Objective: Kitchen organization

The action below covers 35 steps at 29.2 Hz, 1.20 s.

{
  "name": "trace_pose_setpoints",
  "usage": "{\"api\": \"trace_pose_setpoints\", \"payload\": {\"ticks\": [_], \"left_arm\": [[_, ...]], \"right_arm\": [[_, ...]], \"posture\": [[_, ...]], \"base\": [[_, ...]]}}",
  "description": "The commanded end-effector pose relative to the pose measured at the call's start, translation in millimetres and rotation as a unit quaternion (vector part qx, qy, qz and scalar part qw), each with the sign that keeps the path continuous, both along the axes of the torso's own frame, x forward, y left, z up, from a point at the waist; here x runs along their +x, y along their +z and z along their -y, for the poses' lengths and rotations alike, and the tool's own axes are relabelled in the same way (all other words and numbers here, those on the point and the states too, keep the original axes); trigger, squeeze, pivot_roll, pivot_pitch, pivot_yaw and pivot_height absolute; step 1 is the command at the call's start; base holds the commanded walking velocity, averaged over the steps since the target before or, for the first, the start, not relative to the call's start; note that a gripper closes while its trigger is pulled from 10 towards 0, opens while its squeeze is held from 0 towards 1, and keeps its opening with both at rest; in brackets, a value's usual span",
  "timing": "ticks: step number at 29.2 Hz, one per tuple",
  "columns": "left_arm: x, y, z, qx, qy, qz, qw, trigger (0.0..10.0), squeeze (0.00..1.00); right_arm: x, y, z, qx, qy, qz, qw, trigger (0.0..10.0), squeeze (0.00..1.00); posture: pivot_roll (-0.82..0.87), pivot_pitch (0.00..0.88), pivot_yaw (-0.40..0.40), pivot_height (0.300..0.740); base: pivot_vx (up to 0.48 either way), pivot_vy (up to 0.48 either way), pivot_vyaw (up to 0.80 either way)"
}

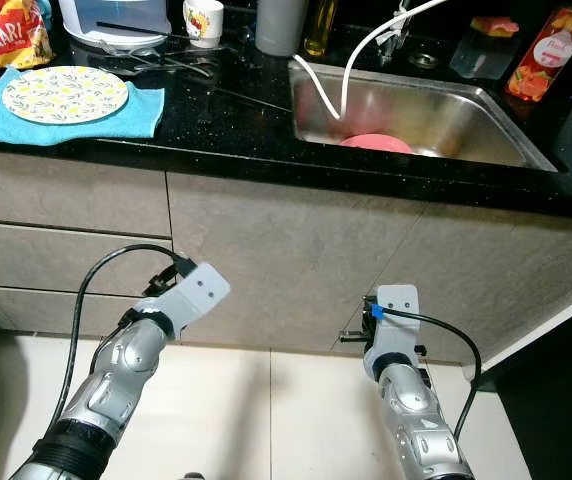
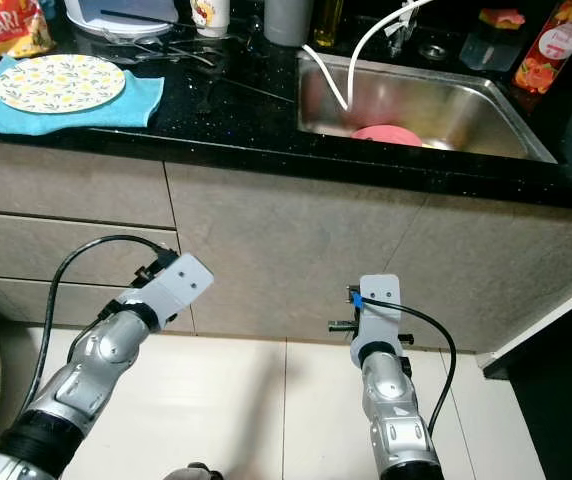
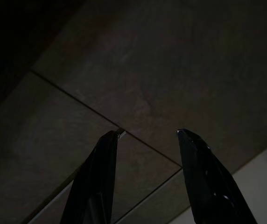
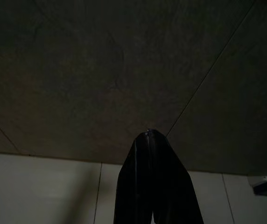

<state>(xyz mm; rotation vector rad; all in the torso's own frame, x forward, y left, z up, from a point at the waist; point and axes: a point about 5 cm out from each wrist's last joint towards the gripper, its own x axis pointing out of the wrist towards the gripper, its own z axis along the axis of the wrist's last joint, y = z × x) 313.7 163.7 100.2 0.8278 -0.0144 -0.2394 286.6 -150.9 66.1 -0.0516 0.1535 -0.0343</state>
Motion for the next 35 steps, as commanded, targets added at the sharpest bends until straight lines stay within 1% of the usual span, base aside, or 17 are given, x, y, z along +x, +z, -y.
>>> {"api": "trace_pose_setpoints", "payload": {"ticks": [1, 2, 3, 4, 5, 7, 8, 9, 14, 15, 16, 17, 18, 20, 25, 30, 35], "left_arm": [[-4.9, -8.8, -10.7, -0.013, 0.030, -0.001, 0.999, 10.0, 0.00], [-7.4, -8.3, -15.4, -0.042, 0.049, 0.009, 0.998, 10.0, 0.00], [-7.4, -8.3, -15.4, -0.042, 0.049, 0.009, 0.998, 10.0, 0.00], [-9.9, -9.6, -21.0, -0.062, 0.069, 0.010, 0.996, 10.0, 0.00], [-12.5, -11.7, -25.6, -0.072, 0.084, 0.007, 0.994, 10.0, 0.00], [-18.0, -18.0, -31.2, -0.078, 0.100, -0.006, 0.992, 10.0, 0.00], [-18.0, -18.0, -31.2, -0.078, 0.100, -0.006, 0.992, 10.0, 0.00], [-23.0, -23.4, -34.6, -0.089, 0.107, -0.020, 0.990, 10.0, 0.00], [-22.3, -24.5, -35.8, -0.095, 0.111, -0.014, 0.989, 10.0, 0.00], [-21.5, -26.4, -35.6, -0.109, 0.116, -0.018, 0.987, 10.0, 0.00], [-21.5, -26.4, -35.6, -0.109, 0.116, -0.018, 0.987, 10.0, 0.00], [-21.1, -28.1, -34.7, -0.124, 0.117, -0.021, 0.985, 10.0, 0.00], [-21.1, -28.1, -34.7, -0.124, 0.117, -0.021, 0.985, 10.0, 0.00], [-21.6, -30.2, -35.0, -0.143, 0.124, -0.025, 0.982, 10.0, 0.00], [-21.3, -29.4, -36.1, -0.146, 0.131, -0.022, 0.980, 10.0, 0.00], [-19.3, -29.4, -34.0, -0.148, 0.128, -0.021, 0.980, 10.0, 0.00], [-18.2, -30.3, -33.5, -0.150, 0.130, -0.024, 0.980, 10.0, 0.00]], "right_arm": [[-1.7, -2.5, 2.9, -0.005, -0.002, -0.002, 1.000, 10.0, 0.00], [-1.9, -3.1, 2.4, -0.005, -0.001, -0.002, 1.000, 10.0, 0.00], [-1.9, -3.1, 2.4, -0.005, -0.001, -0.002, 1.000, 10.0, 0.00], [-2.1, -3.6, 2.5, -0.005, -0.001, -0.003, 1.000, 10.0, 0.00], [-2.6, -4.2, 2.6, -0.005, -0.001, -0.003, 1.000, 10.0, 0.00], [-3.6, -4.9, 3.2, -0.004, -0.002, -0.003, 1.000, 10.0, 0.00], [-3.6, -4.9, 3.2, -0.004, -0.002, -0.003, 1.000, 10.0, 0.00], [-5.3, -5.6, 4.2, -0.004, -0.003, -0.003, 1.000, 10.0, 0.00], [-7.0, -7.4, 4.8, 0.000, -0.003, -0.006, 1.000, 10.0, 0.00], [-7.1, -8.4, 4.5, 0.002, -0.003, -0.008, 1.000, 10.0, 0.00], [-7.1, -8.4, 4.5, 0.002, -0.003, -0.008, 1.000, 10.0, 0.00], [-6.8, -8.4, 4.7, 0.001, -0.003, -0.008, 1.000, 10.0, 0.00], [-6.8, -8.4, 4.7, 0.001, -0.003, -0.008, 1.000, 10.0, 0.00], [-7.0, -9.4, 5.9, -0.003, -0.002, -0.010, 1.000, 10.0, 0.00], [-5.7, -9.9, 7.9, -0.004, -0.001, -0.013, 1.000, 10.0, 0.00], [-3.6, -7.9, 9.0, -0.010, 0.002, -0.010, 1.000, 10.0, 0.00], [-3.4, -8.1, 10.7, -0.010, -0.003, -0.011, 1.000, 10.0, 0.00]], "posture": [[0.18, 0.082, -0.129, 0.740], [0.18, 0.082, -0.130, 0.740], [0.18, 0.082, -0.130, 0.740], [0.17, 0.083, -0.129, 0.740], [0.17, 0.082, -0.128, 0.740], [0.17, 0.083, -0.124, 0.740], [0.17, 0.083, -0.124, 0.740], [0.17, 0.084, -0.123, 0.740], [0.17, 0.087, -0.124, 0.740], [0.17, 0.087, -0.123, 0.740], [0.17, 0.087, -0.123, 0.740], [0.15, 0.085, -0.122, 0.740], [0.15, 0.085, -0.122, 0.740], [0.16, 0.090, -0.129, 0.740], [0.16, 0.090, -0.138, 0.740], [0.15, 0.087, -0.141, 0.740], [0.15, 0.089, -0.142, 0.740]], "base": [[0.000, 0.000, 0.00], [0.000, 0.000, 0.00], [0.000, 0.000, 0.00], [0.000, 0.000, 0.00], [0.000, 0.000, 0.00], [0.000, 0.000, 0.00], [0.000, 0.000, 0.00], [0.000, 0.000, 0.00], [0.000, 0.000, 0.00], [0.000, 0.000, 0.00], [0.000, 0.000, 0.00], [0.000, 0.000, 0.00], [0.000, 0.000, 0.00], [0.000, 0.000, 0.00], [0.000, 0.000, 0.00], [0.000, -0.291, 0.00], [0.000, -0.448, 0.00]]}}
